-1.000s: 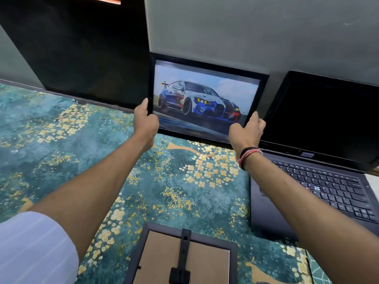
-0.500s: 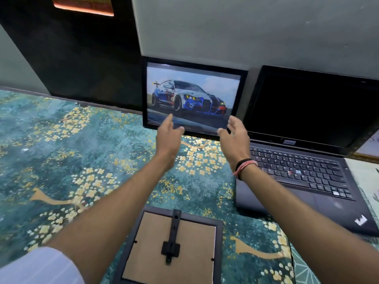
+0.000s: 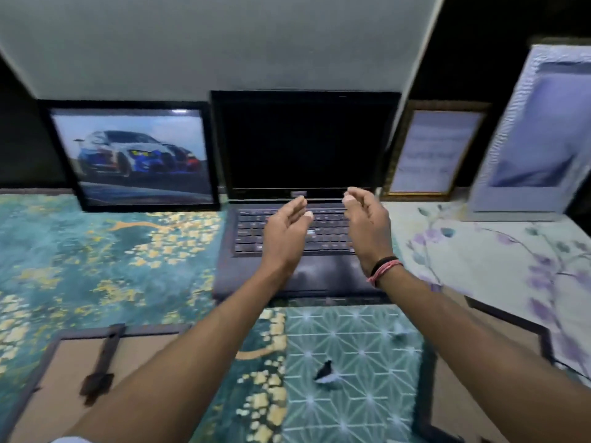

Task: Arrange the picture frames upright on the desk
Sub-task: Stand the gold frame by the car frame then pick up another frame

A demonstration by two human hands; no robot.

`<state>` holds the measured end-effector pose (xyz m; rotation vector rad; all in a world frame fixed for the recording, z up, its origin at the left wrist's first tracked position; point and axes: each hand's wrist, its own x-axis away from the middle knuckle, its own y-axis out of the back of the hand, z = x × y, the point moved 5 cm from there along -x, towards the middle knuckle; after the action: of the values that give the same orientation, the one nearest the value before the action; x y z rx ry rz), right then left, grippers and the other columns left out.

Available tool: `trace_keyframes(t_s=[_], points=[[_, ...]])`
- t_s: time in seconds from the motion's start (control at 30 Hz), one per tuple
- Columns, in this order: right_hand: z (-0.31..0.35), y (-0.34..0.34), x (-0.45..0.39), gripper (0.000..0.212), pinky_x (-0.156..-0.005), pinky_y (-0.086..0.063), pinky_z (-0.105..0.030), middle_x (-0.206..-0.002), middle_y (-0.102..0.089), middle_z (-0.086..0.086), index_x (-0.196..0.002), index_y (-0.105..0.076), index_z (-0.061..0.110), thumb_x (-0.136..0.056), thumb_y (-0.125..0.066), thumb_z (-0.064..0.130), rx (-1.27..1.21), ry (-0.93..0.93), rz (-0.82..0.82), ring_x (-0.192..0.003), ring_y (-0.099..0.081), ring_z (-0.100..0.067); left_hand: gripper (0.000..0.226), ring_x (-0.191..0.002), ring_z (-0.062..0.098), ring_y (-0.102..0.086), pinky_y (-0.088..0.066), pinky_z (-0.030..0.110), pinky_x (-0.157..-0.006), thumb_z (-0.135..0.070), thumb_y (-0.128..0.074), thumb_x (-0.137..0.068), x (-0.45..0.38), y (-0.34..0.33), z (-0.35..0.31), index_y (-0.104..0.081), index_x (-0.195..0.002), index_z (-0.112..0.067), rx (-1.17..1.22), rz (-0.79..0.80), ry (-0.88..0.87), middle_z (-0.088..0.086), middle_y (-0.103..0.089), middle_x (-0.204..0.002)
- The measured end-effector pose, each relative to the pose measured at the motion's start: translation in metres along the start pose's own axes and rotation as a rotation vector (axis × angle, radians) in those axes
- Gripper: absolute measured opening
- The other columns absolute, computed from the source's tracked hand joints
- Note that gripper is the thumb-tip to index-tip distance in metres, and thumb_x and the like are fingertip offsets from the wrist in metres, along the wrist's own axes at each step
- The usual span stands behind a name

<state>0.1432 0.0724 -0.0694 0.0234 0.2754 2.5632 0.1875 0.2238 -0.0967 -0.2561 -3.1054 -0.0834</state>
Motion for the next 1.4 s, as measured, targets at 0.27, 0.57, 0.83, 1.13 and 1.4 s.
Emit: trace_keyframes(t_s=[0.27,0.57,0.83,1.13,1.4], points=[[-0.045,0.155,-0.095,0.054,-0.102,-0.054,-0.034,-0.138,-0.062,-0.002,-0.142,-0.058,0.012,-0.093,-0.051,0.034,-0.046,-0.14,-0.124,-0.124,-0.06,-0.02,0.045,-0.123,0.001,-0.058,-0.044,0.005,-0.092,-0.002,-0.055,-0.104,-0.005,-0.166,-0.022,-0.053,-0.149,-0.004,-0.006,0.144,0.053,0.002,-0.063,-0.143],[-0.078,0.204,-0.176,0.043,-0.097,-0.055,-0.042,-0.118,-0.062,0.001,-0.128,-0.055,0.014,-0.094,-0.042,-0.01,0.095,-0.184,0.125,-0.112,-0.063,-0.033,0.052,-0.106,0.02,-0.07,-0.058,0.035,-0.088,-0.004,-0.054,-0.08,-0.087,-0.244,-0.003,-0.06,-0.13,-0.015,-0.074,0.071,0.093,0.006,-0.075,-0.121],[-0.089,0.184,-0.19,0.088,-0.126,-0.027,-0.049,-0.169,-0.023,-0.009,-0.164,0.009,0.015,-0.095,-0.04,-0.005,0.099,-0.304,0.167,-0.147,-0.036,-0.029,0.084,-0.124,0.023,-0.06,-0.049,0.033,-0.099,-0.002,-0.049,-0.082,-0.099,-0.251,0.007,-0.027,-0.163,-0.012,-0.073,-0.007,0.223,0.002,-0.062,-0.143],[-0.082,0.159,-0.172,0.09,-0.092,-0.047,-0.03,-0.159,-0.039,-0.011,-0.161,-0.01,0.012,-0.081,-0.05,0.006,0.081,-0.238,0.173,-0.123,-0.05,-0.026,0.033,-0.103,0.012,-0.071,-0.058,0.017,-0.081,0.001,-0.051,-0.105,-0.066,-0.251,0.007,-0.06,-0.137,0.0,-0.025,-0.017,0.088,0.012,-0.071,-0.126],[-0.072,0.149,-0.134,0.077,-0.101,-0.056,-0.035,-0.127,-0.062,0.002,-0.154,-0.031,0.014,-0.081,-0.049,-0.005,-0.003,-0.171,0.149,-0.114,-0.063,-0.017,0.021,-0.095,0.031,-0.074,-0.064,0.052,-0.082,-0.014,-0.055,-0.095,-0.048,-0.243,0.002,-0.076,-0.097,-0.021,-0.167,-0.121,0.005,0.004,-0.077,-0.093]])
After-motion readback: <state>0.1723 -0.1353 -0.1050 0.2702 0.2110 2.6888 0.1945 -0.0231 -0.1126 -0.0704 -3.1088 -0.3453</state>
